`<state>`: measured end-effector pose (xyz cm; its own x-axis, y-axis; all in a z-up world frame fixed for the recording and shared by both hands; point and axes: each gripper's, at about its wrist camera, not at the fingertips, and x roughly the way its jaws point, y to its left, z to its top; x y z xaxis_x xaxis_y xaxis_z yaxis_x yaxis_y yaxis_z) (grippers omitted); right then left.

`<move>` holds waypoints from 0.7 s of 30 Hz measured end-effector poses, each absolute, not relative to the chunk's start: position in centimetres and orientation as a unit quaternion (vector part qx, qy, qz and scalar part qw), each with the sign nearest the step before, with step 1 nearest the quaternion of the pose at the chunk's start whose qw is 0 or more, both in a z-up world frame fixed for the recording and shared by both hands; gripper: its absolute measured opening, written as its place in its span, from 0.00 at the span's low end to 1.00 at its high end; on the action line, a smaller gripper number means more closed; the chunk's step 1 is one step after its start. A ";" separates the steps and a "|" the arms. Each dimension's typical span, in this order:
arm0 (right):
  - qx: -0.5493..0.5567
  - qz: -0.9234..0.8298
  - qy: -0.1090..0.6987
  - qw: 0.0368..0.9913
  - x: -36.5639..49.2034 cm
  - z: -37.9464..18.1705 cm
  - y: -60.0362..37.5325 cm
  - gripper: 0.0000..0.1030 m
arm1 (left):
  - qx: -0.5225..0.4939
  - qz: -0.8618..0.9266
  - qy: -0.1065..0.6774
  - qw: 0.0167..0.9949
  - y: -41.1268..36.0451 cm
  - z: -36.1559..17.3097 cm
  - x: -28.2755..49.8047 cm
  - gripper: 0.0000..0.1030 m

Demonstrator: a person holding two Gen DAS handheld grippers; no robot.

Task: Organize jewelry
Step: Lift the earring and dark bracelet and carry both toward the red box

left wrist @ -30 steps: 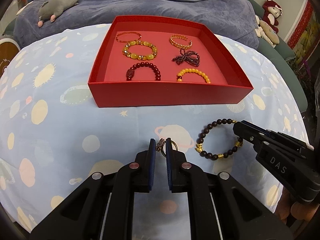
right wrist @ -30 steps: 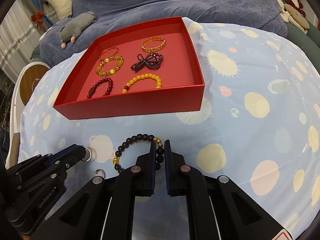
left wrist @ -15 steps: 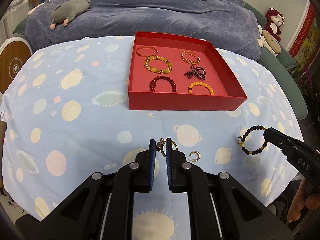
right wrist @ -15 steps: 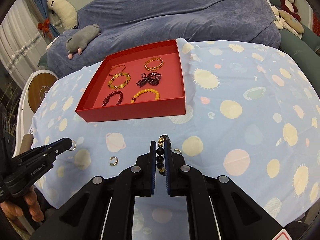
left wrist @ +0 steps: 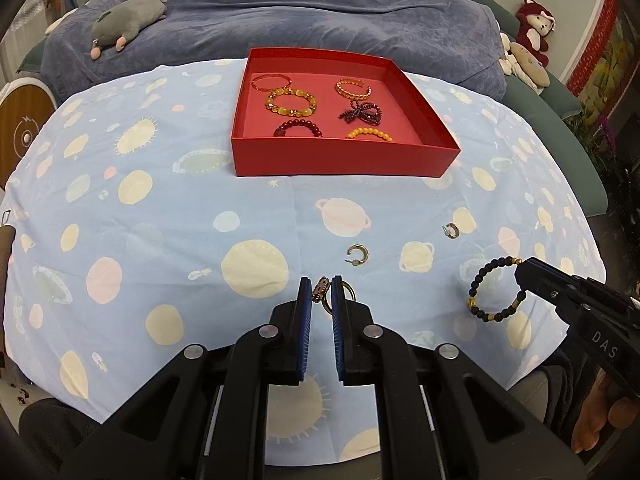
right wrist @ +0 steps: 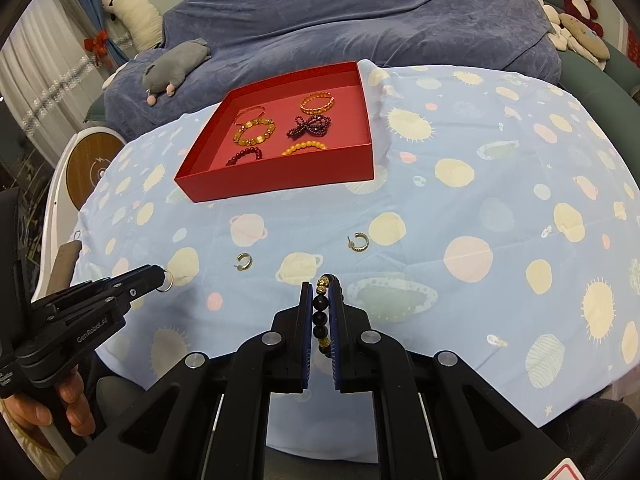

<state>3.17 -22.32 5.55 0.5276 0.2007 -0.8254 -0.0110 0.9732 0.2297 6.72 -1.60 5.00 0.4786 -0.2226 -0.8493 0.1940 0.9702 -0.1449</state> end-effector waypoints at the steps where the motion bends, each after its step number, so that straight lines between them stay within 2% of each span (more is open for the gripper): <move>1: 0.097 0.063 0.482 0.868 2.9 5.6 -22.1 0.07 | -0.010 -0.120 0.495 0.860 -1.8 5.1 6.5 0.10; 21: 0.081 0.094 0.463 0.877 3.0 8.1 -19.6 0.07 | 0.004 -0.128 0.482 0.867 -2.6 7.1 5.6 0.10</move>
